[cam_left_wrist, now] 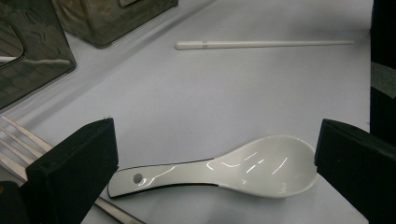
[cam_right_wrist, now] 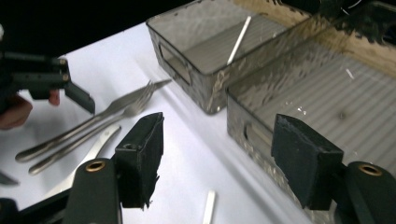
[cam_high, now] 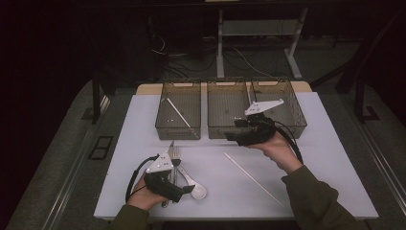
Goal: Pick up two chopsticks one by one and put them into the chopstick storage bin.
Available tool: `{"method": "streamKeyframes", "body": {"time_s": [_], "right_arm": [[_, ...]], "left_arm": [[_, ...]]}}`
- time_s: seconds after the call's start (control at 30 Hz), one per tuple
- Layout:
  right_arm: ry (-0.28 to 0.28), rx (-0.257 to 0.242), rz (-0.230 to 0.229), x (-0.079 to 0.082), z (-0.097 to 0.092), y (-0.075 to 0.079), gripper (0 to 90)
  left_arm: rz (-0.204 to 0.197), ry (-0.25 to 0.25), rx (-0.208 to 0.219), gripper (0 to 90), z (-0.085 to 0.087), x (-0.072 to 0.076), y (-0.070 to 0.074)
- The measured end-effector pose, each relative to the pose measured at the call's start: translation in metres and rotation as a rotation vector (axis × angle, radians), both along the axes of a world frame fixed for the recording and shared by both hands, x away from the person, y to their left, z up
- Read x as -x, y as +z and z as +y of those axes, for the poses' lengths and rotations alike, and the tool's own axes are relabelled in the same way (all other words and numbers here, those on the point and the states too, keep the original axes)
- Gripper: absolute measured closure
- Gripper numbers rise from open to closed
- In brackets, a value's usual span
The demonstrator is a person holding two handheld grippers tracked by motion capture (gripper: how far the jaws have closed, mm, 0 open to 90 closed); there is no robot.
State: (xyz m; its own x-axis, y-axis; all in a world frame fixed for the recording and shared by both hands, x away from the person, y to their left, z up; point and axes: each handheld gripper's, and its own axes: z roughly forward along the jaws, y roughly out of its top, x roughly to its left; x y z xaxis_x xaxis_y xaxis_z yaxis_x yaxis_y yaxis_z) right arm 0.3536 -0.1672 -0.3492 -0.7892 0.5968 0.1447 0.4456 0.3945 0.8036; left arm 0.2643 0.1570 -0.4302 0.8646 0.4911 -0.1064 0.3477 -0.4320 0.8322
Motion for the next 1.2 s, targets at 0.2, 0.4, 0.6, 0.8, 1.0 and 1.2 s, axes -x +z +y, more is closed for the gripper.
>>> {"method": "streamKeyframes", "body": {"time_s": [0.2, 0.4, 0.6, 0.8, 1.0, 1.2], "right_arm": [[-0.022, 0.028, 0.012, 0.015, -0.018, -0.012, 35.3], [-0.049, 0.037, 0.009, 0.031, -0.037, -0.024, 39.4], [-0.062, 0.047, 0.034, 0.049, -0.056, -0.042, 46.8], [-0.068, 0.052, 0.063, 0.067, -0.068, -0.052, 53.1], [-0.072, 0.071, 0.088, 0.078, -0.072, -0.062, 60.2], [-0.054, 0.103, 0.112, 0.09, -0.071, -0.071, 65.9]], "left_arm": [[-0.002, 0.001, -0.007, 0.0, -0.001, 0.0, -0.001], [-0.001, 0.004, -0.007, 0.0, 0.0, 0.0, -0.001], [0.004, 0.007, -0.008, 0.0, 0.0, 0.0, -0.001], [0.002, 0.005, -0.013, 0.0, -0.001, 0.001, -0.001], [0.0, 0.008, -0.017, 0.0, -0.001, 0.001, -0.001], [0.0, 0.008, -0.02, 0.0, -0.001, 0.001, -0.001]]}}
